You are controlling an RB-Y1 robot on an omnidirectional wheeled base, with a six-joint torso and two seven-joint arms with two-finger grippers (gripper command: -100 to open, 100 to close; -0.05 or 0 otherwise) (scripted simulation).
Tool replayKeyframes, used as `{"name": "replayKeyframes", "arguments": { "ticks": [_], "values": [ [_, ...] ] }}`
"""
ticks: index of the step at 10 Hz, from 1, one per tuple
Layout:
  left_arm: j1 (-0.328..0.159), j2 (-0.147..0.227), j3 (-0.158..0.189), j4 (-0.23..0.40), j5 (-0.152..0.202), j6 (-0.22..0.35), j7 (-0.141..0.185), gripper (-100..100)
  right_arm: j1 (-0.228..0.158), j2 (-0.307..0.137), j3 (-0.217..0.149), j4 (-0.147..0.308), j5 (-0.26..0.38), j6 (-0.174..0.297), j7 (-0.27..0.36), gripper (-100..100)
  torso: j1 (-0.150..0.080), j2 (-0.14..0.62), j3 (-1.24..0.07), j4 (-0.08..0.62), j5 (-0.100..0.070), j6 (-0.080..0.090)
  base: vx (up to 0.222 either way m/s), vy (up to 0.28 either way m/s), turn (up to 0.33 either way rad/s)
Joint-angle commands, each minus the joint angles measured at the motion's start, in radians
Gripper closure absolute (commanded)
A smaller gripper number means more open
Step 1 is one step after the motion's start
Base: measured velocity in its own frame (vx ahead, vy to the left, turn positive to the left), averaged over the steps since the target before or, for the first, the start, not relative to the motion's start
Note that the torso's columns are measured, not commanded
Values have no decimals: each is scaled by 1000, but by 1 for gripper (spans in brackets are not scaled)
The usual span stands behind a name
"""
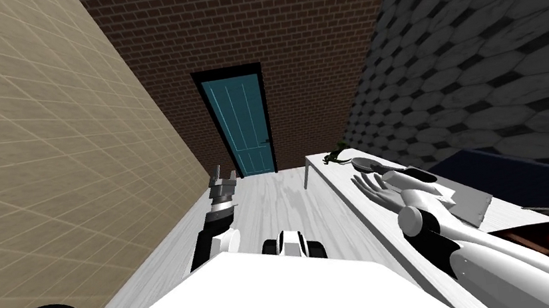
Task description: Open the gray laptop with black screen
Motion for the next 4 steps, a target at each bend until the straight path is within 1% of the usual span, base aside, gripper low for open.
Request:
{"name": "replayKeyframes", "arguments": {
  "ticks": [1,2,3,4],
  "values": [
    [0,0,0,0,0,0,0,0,-6,1,29,7,7,-2,80,-100,0,1,0,0,0,0,0,0,0],
    [0,0,0,0,0,0,0,0,37,-53,82,62,47,23,110,-100,0,1,1,0,0,0,-28,-5,289],
    [0,0,0,0,0,0,0,0,37,-75,99,62,96,23,136,-100,-1,3,2,1,0,-1,-33,-3,207],
    [0,0,0,0,0,0,0,0,37,-75,127,62,128,23,163,-100,-3,2,2,-1,-2,3,-21,9,-15]
  ]
}}
